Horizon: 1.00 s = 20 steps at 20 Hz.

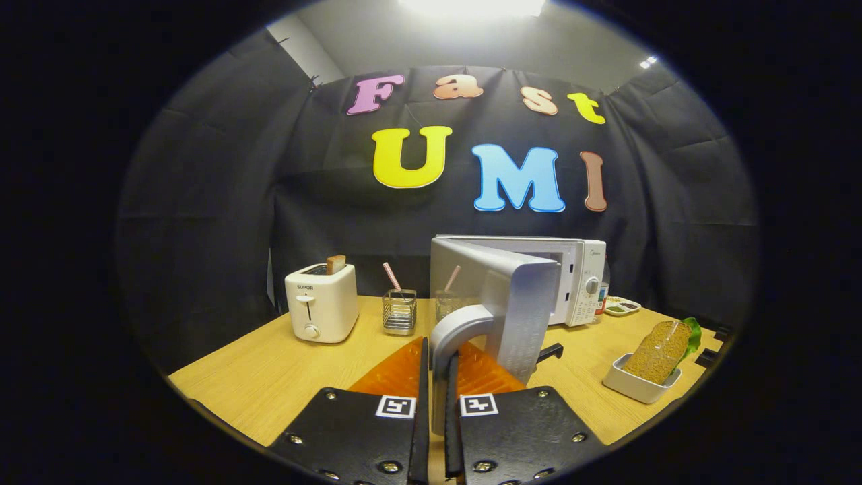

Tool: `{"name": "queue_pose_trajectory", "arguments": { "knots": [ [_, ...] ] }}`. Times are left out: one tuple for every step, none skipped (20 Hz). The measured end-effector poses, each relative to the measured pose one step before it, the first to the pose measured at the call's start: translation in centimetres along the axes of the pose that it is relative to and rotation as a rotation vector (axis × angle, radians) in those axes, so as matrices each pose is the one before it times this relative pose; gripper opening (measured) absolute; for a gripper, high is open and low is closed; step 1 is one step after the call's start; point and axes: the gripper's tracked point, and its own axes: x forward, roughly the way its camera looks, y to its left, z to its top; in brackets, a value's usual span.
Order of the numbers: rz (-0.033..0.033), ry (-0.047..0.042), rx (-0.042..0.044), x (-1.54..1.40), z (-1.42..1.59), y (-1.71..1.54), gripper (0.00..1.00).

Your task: Open the microwave, put the food inside, and close the microwave door.

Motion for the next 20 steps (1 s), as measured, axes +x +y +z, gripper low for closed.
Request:
{"name": "queue_pose_trajectory", "arguments": {
  "knots": [
    [0.0066, 0.00066, 0.00064, 0.015, 0.097, 0.167, 0.1],
    [0.00494, 0.00701, -0.0033, 0.127, -0.194, -0.017, 0.11],
    [-0.00827, 0.00231, -0.00141, -0.119, 0.1, -0.427, 0.23],
    [0.00134, 0.0119, 0.00613, -0.041, -0.26, -0.461, 0.28],
    [0.02738, 0.01385, 0.00607, -0.219, -0.07, 0.257, 0.3],
    [0.01841, 0.01817, 0.00345, -0.147, -0.18, 0.035, 0.33],
    [0.03154, 0.00869, 0.00975, -0.652, -0.009, 0.307, 0.46],
    [0.01947, -0.00312, 0.00519, -0.755, 0.118, 0.157, 0.53],
    [0.01625, -0.01709, -0.01056, -0.785, 0.505, -0.104, 0.63],
    [0.0118, -0.02214, -0.01782, -0.753, 0.477, -0.164, 0.63],
    [0.01248, -0.02642, -0.00766, -0.665, 0.673, -0.246, 0.63],
    [0.03152, -0.03253, 0.00018, -0.564, 0.605, -0.028, 0.63],
    [0.04265, -0.02488, 0.0129, -0.718, 0.719, -0.068, 0.63],
    [0.04385, -0.01531, 0.01282, -0.652, 0.307, 0.121, 0.66],
    [0.02498, -0.01026, 0.00676, -0.64, 0.407, -0.389, 0.75],
    [0.00776, -0.00375, -0.0052, -0.804, 0.292, -1.009, 0.84],
    [0.00014, 0.00114, -0.01049, -0.436, 0.006, -0.839, 0.94],
    [-0.00084, 0.00011, -0.01174, -0.614, -0.053, -1.108, 0.95],
    [-0.00151, -0.00712, -0.01043, -0.6, 0.11, -1.235, 0.94],
    [-0.00938, -0.00848, -0.00866, -0.412, 0.003, -1.176, 0.94]
  ]
}}
